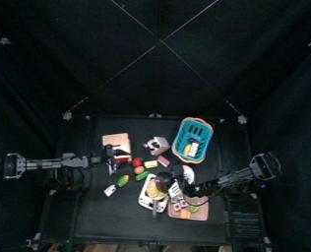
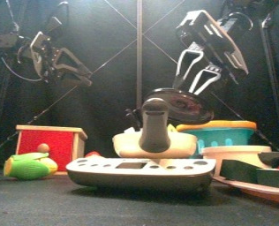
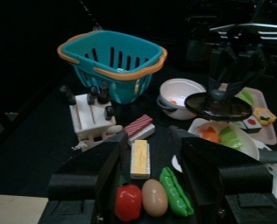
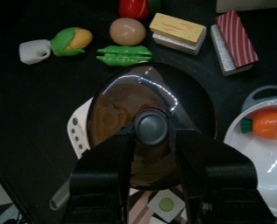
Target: Place lid on pan
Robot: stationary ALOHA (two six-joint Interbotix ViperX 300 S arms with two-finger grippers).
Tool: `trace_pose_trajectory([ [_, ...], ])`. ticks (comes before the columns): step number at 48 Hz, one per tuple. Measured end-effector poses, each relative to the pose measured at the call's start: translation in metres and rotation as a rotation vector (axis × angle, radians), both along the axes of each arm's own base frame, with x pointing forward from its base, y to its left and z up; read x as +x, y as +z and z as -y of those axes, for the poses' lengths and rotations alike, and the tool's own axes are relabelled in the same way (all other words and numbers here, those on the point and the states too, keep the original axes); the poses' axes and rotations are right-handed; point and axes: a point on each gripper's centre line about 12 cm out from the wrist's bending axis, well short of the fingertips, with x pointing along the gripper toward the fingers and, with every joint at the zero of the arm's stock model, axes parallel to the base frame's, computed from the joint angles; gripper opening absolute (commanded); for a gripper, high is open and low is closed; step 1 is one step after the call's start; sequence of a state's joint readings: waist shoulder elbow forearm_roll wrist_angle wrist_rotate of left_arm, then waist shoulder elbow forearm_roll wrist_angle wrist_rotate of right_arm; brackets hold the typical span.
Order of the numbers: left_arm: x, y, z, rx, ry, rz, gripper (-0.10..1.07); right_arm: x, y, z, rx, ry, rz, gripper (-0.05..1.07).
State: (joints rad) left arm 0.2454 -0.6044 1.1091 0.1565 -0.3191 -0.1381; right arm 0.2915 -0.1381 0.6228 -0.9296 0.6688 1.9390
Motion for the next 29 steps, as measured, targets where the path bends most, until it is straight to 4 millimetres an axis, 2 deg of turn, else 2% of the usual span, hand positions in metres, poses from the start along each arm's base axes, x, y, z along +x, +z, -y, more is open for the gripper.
trace_pose_trajectory([
  [7,0.0,0.0,0.0,-0.001,0.0,0.0,0.82,0.006,-0.002,-0.003,0.008,0.016,0.004,0.59],
  [19,0.0,0.0,0.0,-0.001,0.001,0.0,0.82,0.026,-0.003,-0.013,0.025,0.054,0.023,0.59],
  [29,0.0,0.0,0.0,0.0,0.0,-0.001,0.82,0.039,-0.011,-0.019,-0.003,0.106,-0.05,0.59],
])
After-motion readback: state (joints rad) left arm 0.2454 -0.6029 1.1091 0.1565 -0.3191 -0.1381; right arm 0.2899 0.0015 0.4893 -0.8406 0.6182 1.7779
